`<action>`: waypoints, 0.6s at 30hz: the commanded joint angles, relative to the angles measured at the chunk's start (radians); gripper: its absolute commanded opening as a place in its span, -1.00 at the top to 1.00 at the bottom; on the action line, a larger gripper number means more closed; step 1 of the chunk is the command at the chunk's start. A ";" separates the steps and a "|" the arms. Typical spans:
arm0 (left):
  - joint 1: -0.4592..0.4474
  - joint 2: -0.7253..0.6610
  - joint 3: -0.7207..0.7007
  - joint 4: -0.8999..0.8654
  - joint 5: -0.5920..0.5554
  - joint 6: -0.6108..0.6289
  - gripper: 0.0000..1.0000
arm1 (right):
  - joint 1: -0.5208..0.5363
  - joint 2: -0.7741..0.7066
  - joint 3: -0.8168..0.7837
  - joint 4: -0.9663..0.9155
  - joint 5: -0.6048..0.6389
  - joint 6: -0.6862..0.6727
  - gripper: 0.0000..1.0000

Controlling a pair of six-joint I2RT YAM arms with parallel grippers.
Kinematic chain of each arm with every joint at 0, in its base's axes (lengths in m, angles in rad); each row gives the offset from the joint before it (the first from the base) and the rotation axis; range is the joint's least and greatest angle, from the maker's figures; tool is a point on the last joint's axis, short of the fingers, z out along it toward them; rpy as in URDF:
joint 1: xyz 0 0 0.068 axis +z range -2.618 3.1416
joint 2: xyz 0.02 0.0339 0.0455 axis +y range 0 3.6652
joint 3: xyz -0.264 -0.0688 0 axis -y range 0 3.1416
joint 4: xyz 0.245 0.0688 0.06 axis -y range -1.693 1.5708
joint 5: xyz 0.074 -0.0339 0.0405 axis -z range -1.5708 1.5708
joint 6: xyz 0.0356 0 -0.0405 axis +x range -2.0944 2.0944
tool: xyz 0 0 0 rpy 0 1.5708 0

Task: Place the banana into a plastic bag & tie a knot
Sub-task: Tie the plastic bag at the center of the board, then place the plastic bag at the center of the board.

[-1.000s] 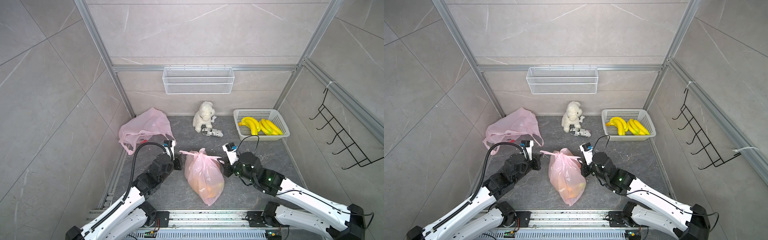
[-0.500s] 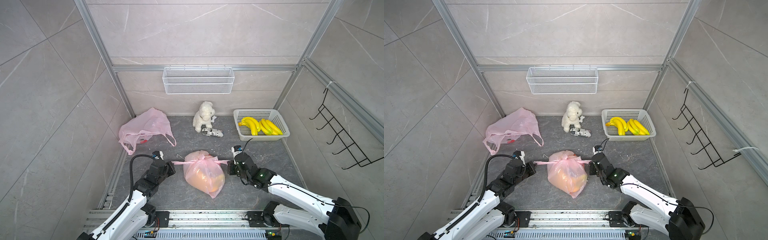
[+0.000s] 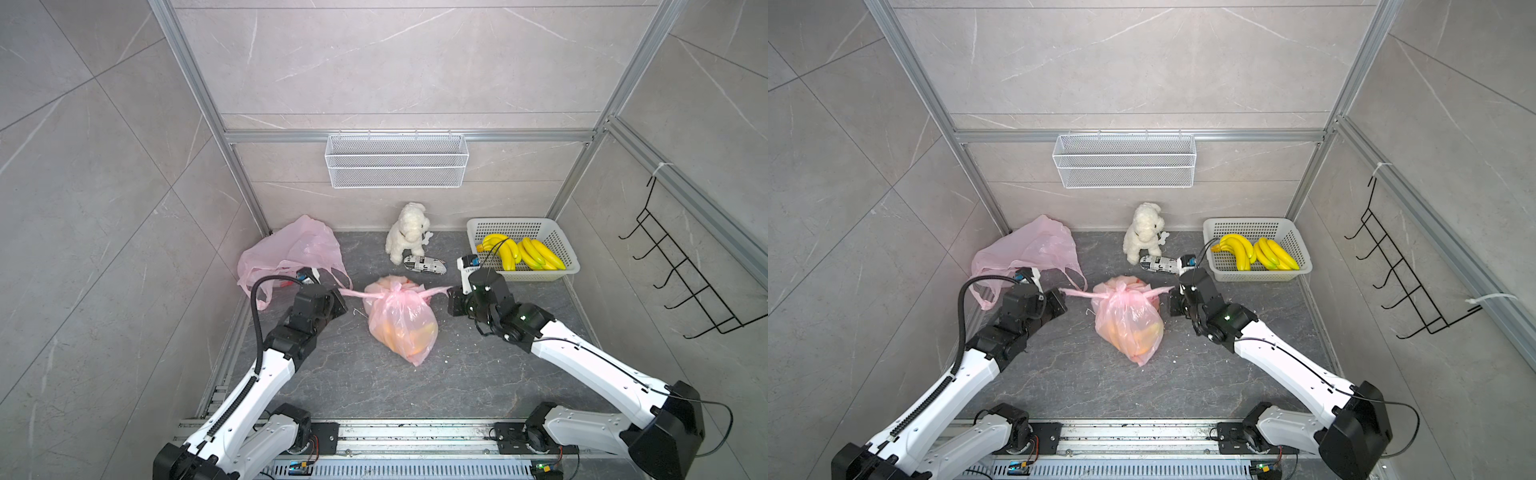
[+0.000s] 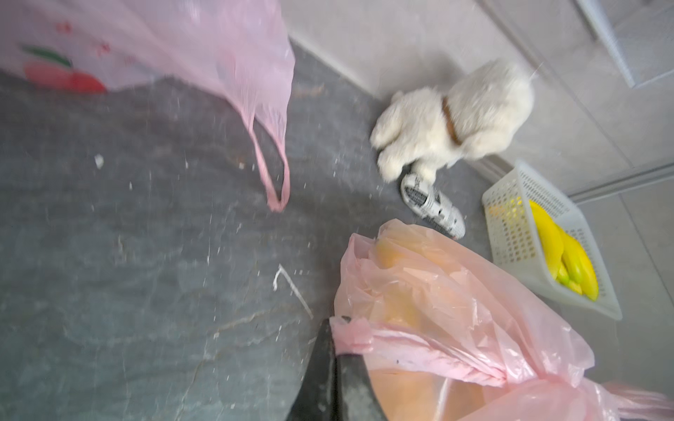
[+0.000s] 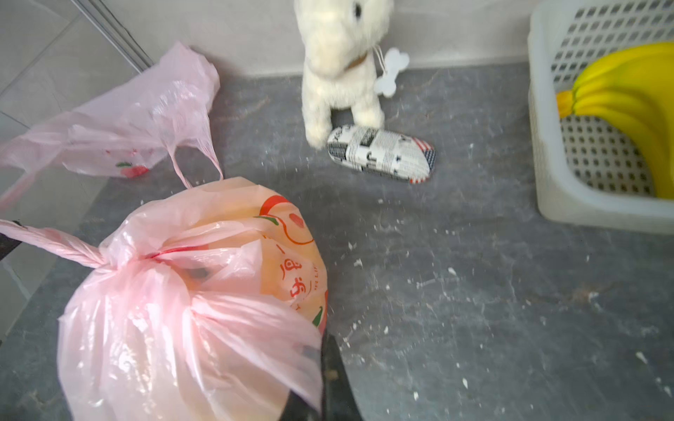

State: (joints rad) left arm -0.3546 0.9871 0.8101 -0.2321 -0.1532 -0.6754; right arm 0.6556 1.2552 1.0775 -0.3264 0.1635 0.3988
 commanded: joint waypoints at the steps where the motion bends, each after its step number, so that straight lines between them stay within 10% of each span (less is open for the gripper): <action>1: 0.053 0.094 0.195 -0.025 -0.073 0.119 1.00 | -0.011 0.125 0.206 -0.051 0.019 -0.074 1.00; 14: 0.188 0.651 0.619 -0.057 0.170 0.221 0.79 | -0.021 0.798 0.820 -0.052 0.009 -0.110 1.00; 18: 0.200 0.706 0.699 -0.251 0.133 0.227 0.17 | -0.025 0.822 0.822 -0.045 0.021 -0.115 0.23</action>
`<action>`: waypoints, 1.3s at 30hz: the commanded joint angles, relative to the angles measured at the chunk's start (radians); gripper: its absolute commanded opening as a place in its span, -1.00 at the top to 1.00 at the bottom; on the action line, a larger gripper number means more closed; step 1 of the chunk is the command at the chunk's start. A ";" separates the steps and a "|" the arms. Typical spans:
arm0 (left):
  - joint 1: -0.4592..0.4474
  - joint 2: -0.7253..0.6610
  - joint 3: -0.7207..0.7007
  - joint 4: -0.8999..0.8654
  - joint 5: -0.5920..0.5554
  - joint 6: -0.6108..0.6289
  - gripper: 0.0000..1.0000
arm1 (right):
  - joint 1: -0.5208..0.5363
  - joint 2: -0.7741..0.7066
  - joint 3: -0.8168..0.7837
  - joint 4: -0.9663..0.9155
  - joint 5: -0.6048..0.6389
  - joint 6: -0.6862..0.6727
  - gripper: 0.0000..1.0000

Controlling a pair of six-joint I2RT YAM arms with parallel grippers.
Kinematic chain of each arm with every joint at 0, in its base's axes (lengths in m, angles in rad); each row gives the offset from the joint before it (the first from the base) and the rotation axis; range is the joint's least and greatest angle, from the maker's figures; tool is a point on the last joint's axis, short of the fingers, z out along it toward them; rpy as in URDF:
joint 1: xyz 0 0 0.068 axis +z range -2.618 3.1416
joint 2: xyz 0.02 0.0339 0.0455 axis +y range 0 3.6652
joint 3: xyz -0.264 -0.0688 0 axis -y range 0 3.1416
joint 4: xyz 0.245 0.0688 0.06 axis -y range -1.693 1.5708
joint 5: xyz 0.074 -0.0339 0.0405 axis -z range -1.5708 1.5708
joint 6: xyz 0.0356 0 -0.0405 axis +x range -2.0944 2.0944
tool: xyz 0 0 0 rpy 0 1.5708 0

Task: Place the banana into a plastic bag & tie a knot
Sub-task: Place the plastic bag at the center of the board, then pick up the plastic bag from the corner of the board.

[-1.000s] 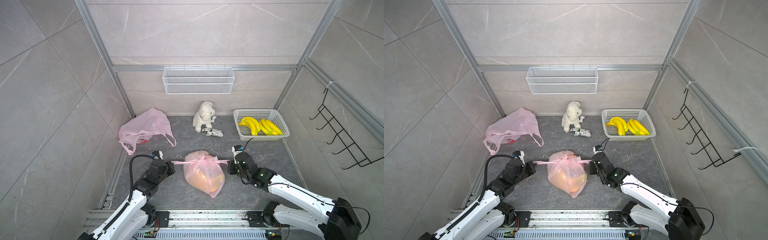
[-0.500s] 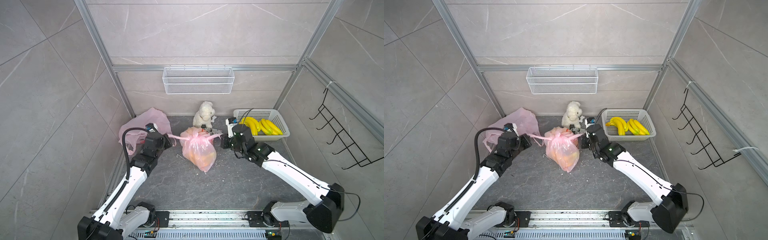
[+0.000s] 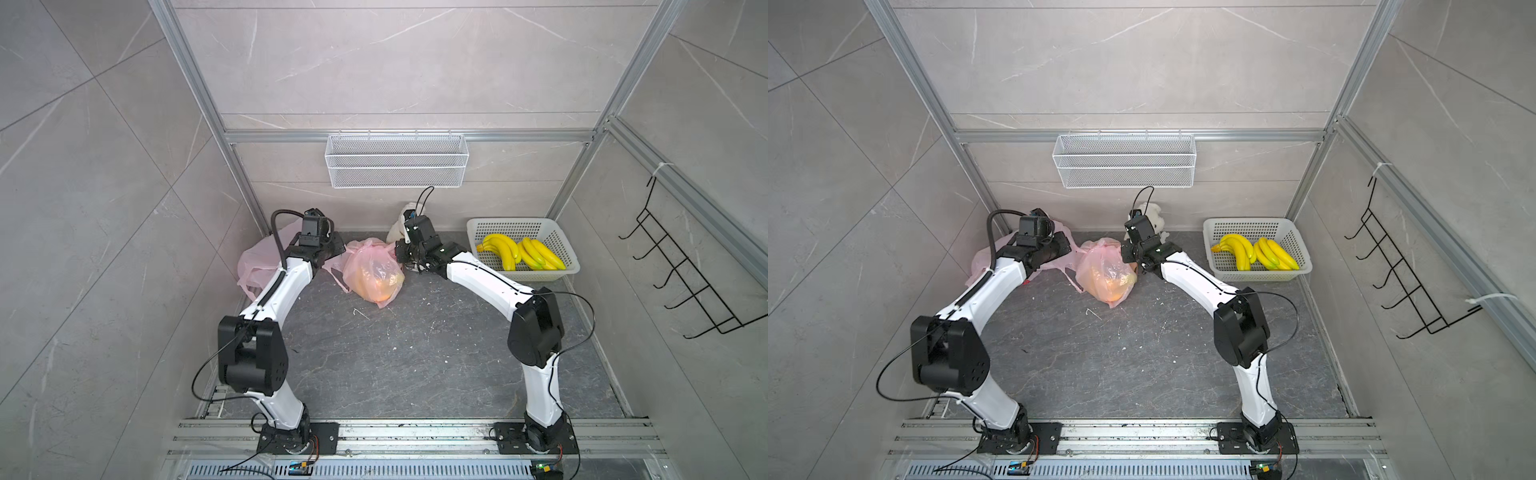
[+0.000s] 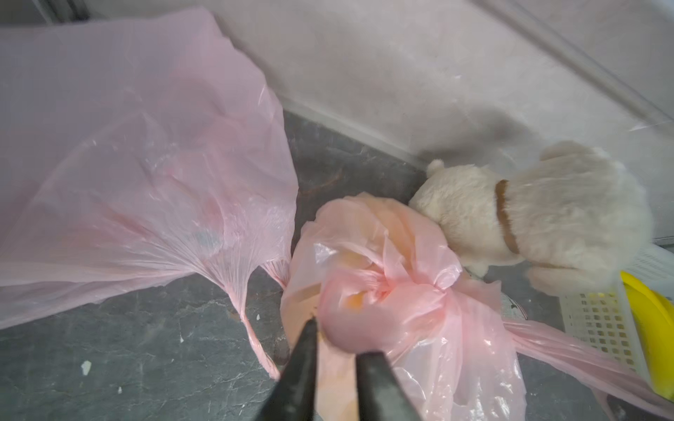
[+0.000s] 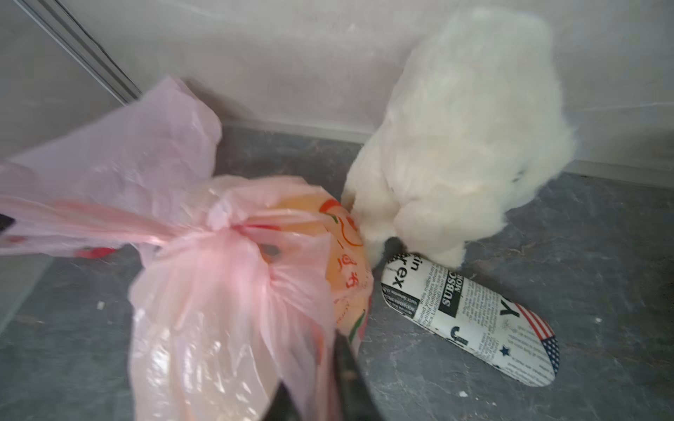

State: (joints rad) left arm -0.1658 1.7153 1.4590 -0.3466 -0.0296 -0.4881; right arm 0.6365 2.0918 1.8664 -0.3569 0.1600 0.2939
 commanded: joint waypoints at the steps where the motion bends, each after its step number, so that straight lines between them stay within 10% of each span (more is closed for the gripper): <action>1: 0.011 -0.048 0.028 -0.153 -0.028 0.031 -0.01 | -0.006 -0.030 0.014 -0.004 0.021 -0.012 0.02; 4: 0.011 -0.157 -0.041 -0.210 -0.152 -0.004 -0.45 | -0.006 -0.098 -0.054 0.011 0.004 -0.021 -0.99; 10: 0.013 -0.302 -0.119 -0.313 -0.331 -0.016 -0.72 | -0.003 -0.313 -0.294 0.088 -0.033 -0.029 -0.99; 16: 0.013 -0.162 0.066 -0.413 -0.542 0.306 -0.75 | 0.000 -0.507 -0.554 0.157 -0.065 -0.003 -1.00; 24: 0.068 0.084 0.231 -0.482 -0.554 0.642 -0.75 | 0.002 -0.646 -0.717 0.178 -0.090 0.002 -1.00; 39: 0.167 0.377 0.435 -0.606 -0.459 0.864 -0.83 | 0.002 -0.730 -0.860 0.198 -0.146 0.005 -1.00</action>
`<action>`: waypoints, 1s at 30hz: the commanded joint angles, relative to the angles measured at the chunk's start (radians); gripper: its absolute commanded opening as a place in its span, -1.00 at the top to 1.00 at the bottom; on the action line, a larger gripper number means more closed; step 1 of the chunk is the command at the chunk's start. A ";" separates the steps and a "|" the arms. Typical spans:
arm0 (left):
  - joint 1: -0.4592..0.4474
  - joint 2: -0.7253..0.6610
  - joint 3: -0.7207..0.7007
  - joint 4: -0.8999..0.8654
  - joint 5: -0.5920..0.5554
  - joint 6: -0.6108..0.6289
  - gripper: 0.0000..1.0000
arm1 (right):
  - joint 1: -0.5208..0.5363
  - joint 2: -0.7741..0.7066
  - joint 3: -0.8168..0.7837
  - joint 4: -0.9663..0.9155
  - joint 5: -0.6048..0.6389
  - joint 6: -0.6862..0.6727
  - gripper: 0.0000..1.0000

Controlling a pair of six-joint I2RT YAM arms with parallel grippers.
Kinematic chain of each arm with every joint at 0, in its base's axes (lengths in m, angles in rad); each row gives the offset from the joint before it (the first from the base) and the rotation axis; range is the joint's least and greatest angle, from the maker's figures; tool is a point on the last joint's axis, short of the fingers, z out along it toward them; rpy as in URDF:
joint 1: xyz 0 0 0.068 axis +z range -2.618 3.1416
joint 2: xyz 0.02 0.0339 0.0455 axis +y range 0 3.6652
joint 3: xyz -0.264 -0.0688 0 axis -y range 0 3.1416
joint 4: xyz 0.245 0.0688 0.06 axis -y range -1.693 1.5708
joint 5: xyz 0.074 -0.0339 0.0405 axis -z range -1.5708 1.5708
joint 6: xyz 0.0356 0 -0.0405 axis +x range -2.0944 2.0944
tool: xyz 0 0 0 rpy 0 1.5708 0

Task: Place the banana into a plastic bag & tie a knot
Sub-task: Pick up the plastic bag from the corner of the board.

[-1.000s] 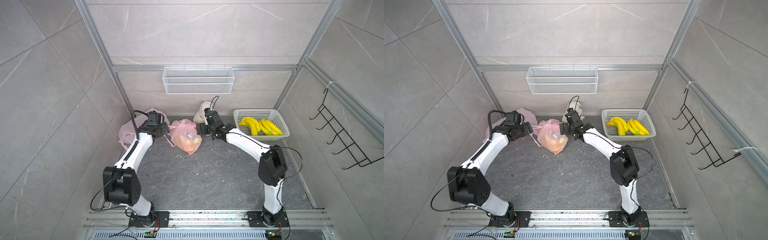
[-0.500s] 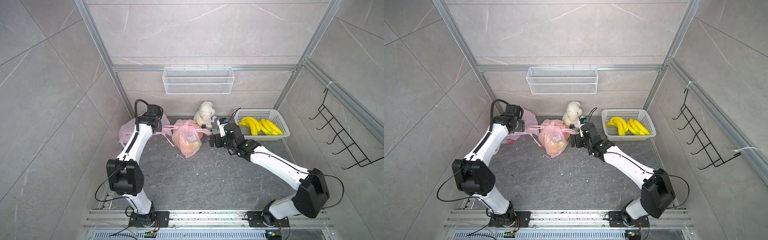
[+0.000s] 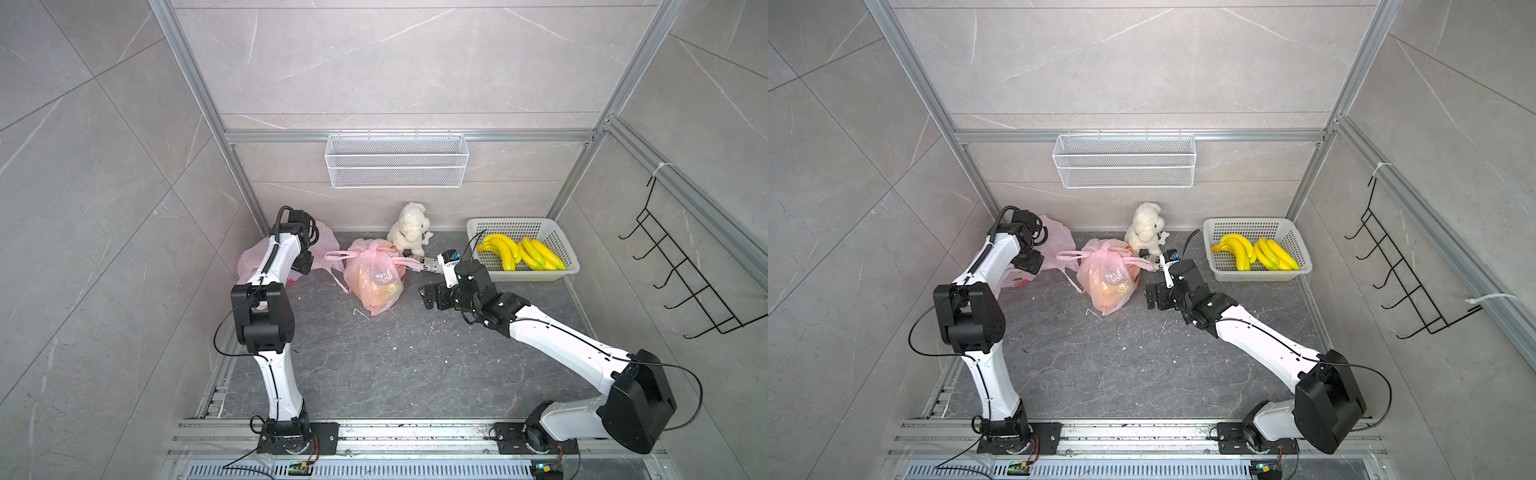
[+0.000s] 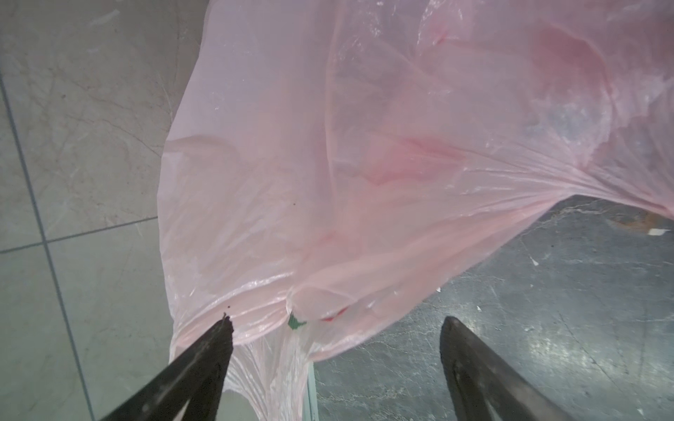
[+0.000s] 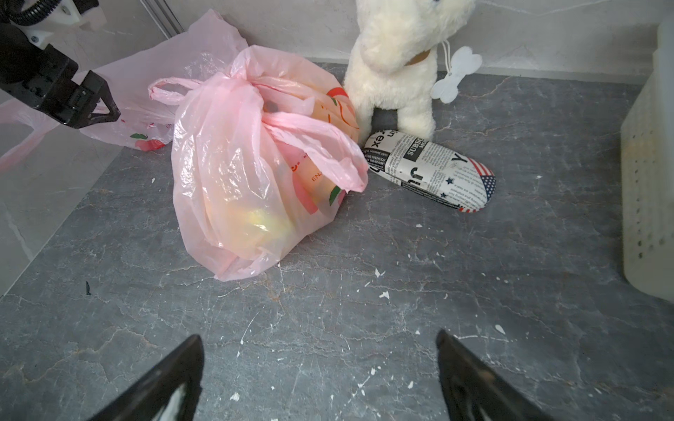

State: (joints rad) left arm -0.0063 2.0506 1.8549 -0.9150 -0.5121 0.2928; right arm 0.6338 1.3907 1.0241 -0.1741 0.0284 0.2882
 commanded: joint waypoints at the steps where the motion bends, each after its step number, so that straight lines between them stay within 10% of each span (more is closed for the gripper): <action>1: 0.013 0.054 0.047 -0.040 0.033 0.084 -0.82 | 0.004 -0.031 -0.020 0.015 -0.015 0.011 -0.99; 7: 0.026 0.149 0.131 -0.070 0.126 0.067 -0.47 | 0.004 -0.039 -0.022 0.005 -0.023 0.011 -0.99; 12: 0.038 0.214 0.261 -0.137 0.102 -0.027 0.99 | 0.004 -0.073 -0.031 -0.010 -0.025 0.013 -1.00; 21: 0.040 -0.105 0.183 -0.108 0.017 -0.379 1.00 | 0.004 -0.154 -0.068 -0.053 0.005 0.016 -1.00; 30: -0.071 -0.662 -0.185 -0.105 0.204 -0.694 1.00 | 0.004 -0.206 -0.146 -0.106 0.054 0.060 -1.00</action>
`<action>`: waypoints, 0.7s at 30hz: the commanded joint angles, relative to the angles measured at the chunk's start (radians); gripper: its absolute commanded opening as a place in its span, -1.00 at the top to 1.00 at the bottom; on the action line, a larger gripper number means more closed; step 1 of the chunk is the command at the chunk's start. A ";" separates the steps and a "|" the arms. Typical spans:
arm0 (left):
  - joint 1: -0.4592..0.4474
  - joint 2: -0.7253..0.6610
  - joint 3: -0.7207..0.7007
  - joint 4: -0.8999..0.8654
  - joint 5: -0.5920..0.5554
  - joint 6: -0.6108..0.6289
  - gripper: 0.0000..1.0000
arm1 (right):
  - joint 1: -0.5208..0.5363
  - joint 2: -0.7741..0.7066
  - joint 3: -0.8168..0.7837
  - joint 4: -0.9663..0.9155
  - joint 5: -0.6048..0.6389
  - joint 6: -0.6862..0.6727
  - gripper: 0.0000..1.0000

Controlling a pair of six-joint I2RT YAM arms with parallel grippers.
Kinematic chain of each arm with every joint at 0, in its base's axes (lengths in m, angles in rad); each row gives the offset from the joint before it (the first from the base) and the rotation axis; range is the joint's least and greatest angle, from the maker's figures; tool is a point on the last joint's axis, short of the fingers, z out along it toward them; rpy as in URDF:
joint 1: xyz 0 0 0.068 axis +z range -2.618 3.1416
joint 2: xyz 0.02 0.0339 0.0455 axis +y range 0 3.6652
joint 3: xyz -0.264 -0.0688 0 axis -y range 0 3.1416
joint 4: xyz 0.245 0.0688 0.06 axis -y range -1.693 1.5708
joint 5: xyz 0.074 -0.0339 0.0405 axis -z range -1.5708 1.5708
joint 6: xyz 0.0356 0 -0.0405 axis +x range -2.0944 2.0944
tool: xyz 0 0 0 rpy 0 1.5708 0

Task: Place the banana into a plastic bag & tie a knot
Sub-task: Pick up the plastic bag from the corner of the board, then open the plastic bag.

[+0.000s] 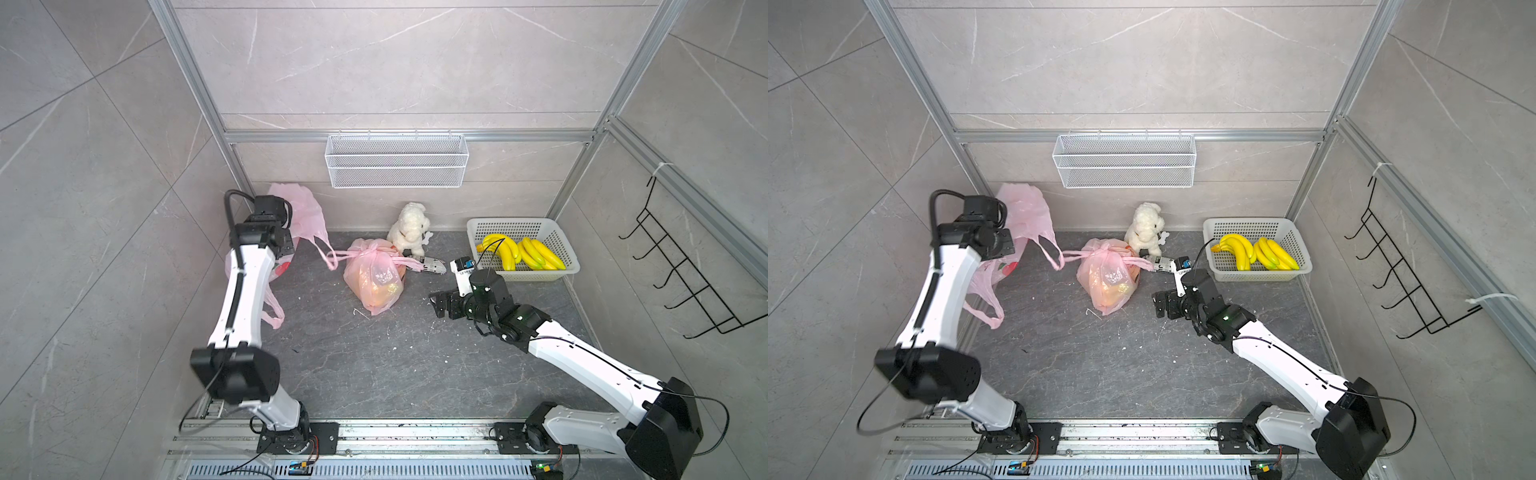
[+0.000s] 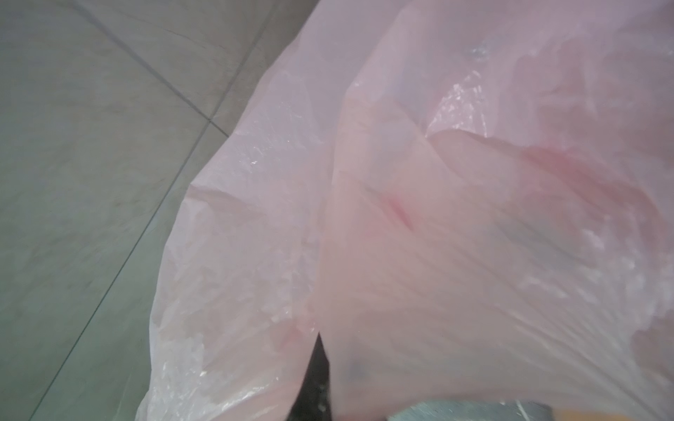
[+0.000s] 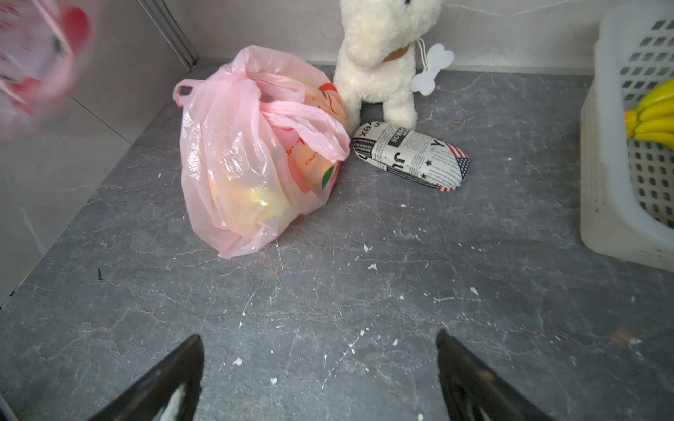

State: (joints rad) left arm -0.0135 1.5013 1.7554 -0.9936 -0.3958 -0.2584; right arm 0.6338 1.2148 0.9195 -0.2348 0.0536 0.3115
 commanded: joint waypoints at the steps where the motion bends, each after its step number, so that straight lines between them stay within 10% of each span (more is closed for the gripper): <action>1: -0.099 -0.158 -0.112 -0.031 0.107 -0.162 1.00 | 0.005 -0.041 -0.054 -0.048 0.034 0.043 -1.00; 14: -0.875 -0.265 -0.285 0.126 0.091 -0.515 1.00 | 0.004 -0.259 -0.136 -0.205 0.231 0.138 -1.00; 21: -0.977 -0.002 -0.303 0.288 0.147 -0.567 1.00 | 0.003 -0.344 -0.199 -0.244 0.226 0.181 -1.00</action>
State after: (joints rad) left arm -0.9840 1.4231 1.4643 -0.8059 -0.2604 -0.7692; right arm 0.6338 0.8867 0.7547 -0.4320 0.2703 0.4580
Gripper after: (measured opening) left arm 0.056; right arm 0.997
